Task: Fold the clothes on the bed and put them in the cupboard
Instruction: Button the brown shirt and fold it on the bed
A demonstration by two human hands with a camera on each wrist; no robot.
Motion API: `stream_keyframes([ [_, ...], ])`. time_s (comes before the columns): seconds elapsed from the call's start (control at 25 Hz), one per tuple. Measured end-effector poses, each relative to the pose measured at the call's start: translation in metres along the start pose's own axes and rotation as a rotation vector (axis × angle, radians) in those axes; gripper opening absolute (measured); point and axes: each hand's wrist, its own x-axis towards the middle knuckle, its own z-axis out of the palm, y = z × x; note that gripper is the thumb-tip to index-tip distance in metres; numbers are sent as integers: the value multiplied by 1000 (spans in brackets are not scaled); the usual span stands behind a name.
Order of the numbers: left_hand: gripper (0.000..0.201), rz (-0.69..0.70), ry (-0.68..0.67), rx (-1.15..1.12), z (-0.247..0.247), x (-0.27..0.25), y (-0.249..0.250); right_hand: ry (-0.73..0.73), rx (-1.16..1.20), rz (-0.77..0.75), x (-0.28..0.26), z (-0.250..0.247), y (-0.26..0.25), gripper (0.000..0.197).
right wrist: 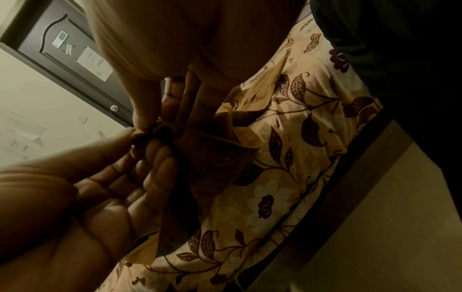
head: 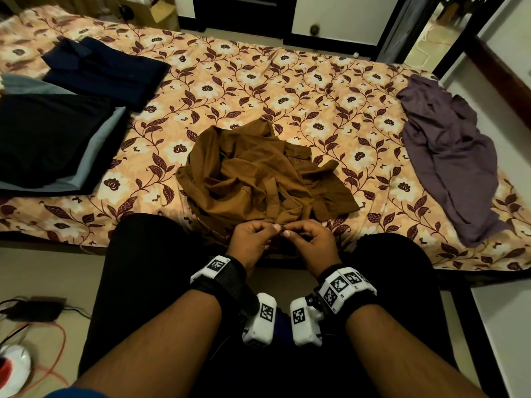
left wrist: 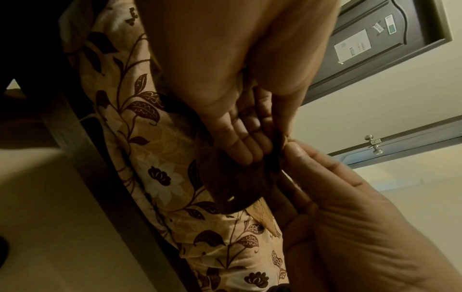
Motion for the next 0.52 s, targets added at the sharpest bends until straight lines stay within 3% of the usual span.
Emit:
stream_keyframes([
  [0.2,19,48,-64,138,2,1,-3,-11,-53,-50,-1,-1,-2,17],
  [0.4,27,-25,-170,24,-5,1,4,-62,-84,-52,5,-3,-13,14],
  [0.52,28,-17,-221,42,-10,3,9,-155,-225,-157,12,-10,-20,22],
])
